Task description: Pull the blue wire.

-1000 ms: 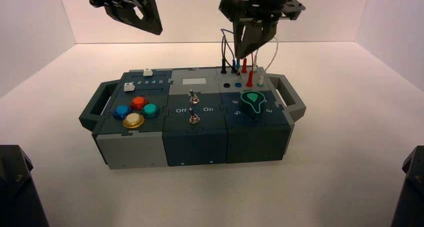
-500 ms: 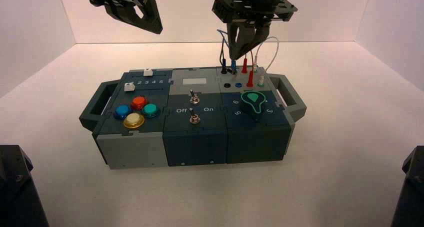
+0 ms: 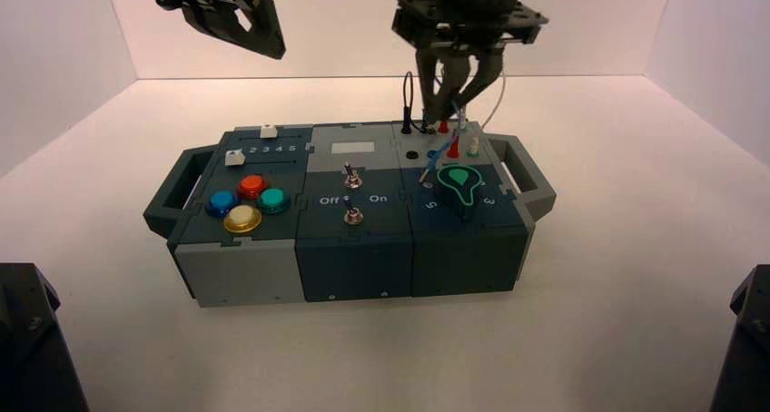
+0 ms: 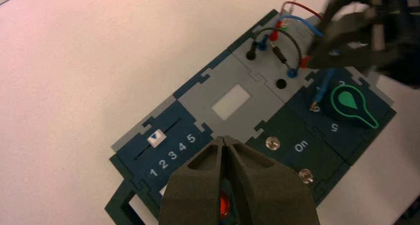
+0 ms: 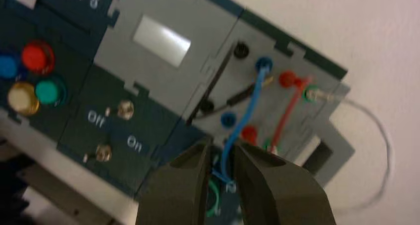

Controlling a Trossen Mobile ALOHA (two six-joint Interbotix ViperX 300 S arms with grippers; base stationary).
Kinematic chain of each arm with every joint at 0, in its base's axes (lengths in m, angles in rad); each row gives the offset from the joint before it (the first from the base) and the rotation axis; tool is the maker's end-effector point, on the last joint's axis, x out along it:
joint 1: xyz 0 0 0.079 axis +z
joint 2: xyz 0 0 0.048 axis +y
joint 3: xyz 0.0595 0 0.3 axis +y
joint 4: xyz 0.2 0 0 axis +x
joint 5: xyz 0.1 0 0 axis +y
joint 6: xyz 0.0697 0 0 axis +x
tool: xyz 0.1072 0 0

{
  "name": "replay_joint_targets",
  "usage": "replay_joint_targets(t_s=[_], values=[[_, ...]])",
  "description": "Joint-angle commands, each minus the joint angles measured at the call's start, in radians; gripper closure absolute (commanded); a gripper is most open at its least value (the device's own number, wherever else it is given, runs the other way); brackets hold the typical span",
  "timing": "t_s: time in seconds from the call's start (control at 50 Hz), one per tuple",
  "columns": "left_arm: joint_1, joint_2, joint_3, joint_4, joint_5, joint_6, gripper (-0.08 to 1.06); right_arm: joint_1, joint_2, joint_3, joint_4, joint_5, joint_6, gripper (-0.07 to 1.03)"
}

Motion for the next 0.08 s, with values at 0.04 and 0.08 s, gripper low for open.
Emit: replay_joint_targets(t_s=[0.04, 0.08], values=[[0.015, -0.008, -0.032, 0.003, -0.005, 0.006, 1.01, 0.008, -0.071, -0.015, 0.017, 0.083, -0.002, 0.77], [0.015, -0.008, -0.032, 0.003, -0.005, 0.006, 1.01, 0.011, -0.084, -0.009, 0.023, 0.101, 0.000, 0.77]])
